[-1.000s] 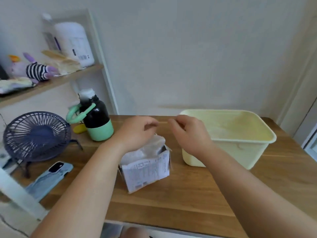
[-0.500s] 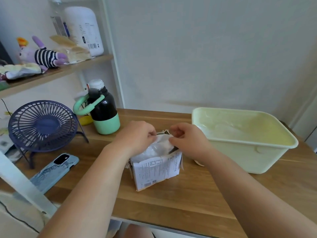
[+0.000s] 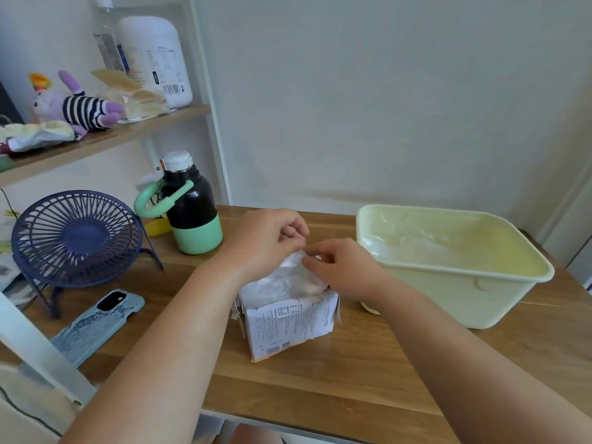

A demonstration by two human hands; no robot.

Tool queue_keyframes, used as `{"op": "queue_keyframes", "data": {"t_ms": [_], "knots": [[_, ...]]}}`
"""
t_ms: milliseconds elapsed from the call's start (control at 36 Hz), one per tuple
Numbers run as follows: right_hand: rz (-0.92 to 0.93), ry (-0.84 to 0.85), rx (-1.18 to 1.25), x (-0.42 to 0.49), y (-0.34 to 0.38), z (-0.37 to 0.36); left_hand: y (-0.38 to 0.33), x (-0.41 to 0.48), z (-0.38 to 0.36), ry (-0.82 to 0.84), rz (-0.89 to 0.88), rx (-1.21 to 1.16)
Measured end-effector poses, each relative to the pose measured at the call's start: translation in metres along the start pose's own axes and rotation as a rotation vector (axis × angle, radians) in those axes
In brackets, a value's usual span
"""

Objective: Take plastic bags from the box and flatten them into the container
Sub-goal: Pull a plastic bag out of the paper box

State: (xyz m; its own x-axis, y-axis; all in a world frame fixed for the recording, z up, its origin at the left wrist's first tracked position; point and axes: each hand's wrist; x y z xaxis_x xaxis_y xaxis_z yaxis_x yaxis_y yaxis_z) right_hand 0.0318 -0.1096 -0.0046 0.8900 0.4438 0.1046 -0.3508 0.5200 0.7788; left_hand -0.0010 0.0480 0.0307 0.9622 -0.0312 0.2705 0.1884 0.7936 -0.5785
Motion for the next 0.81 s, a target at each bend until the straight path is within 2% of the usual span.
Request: {"op": "queue_keyframes", "data": {"t_ms": [111,222,278,472,639,695,806], "knots": [[-0.011,0.012,0.004,0.000,0.002,0.000,0.005,-0.006,-0.002,-0.061,0.013,-0.044],[-0.036,-0.015,0.015,0.001,-0.001,-0.001,0.017,-0.017,0.004,0.023,0.248,0.043],[-0.042,-0.029,0.032,0.001,-0.002,-0.003,0.021,-0.023,0.005,0.033,0.286,0.040],[0.027,-0.056,-0.102,0.000,0.000,-0.005,0.017,-0.022,-0.002,-0.103,0.214,-0.188],[0.102,-0.108,-0.173,0.001,0.005,-0.005,0.012,-0.018,-0.005,-0.137,0.168,-0.278],[0.104,-0.124,-0.143,0.003,0.004,-0.006,0.012,-0.019,-0.005,-0.112,0.166,-0.289],[0.005,-0.109,0.099,0.005,0.004,-0.005,0.010,-0.023,-0.006,-0.041,0.218,-0.284]]}}
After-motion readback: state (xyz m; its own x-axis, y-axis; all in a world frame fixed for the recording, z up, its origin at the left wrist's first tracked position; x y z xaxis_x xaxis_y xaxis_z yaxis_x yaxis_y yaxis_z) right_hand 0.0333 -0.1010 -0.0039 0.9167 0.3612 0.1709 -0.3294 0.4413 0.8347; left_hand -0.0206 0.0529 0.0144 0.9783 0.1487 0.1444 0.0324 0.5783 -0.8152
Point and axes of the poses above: each hand's wrist, its own x-axis towards the middle knuckle, its own z-axis out of the back of the hand, y = z × x, and after that the axes turned 1 degree about -y, right-handed
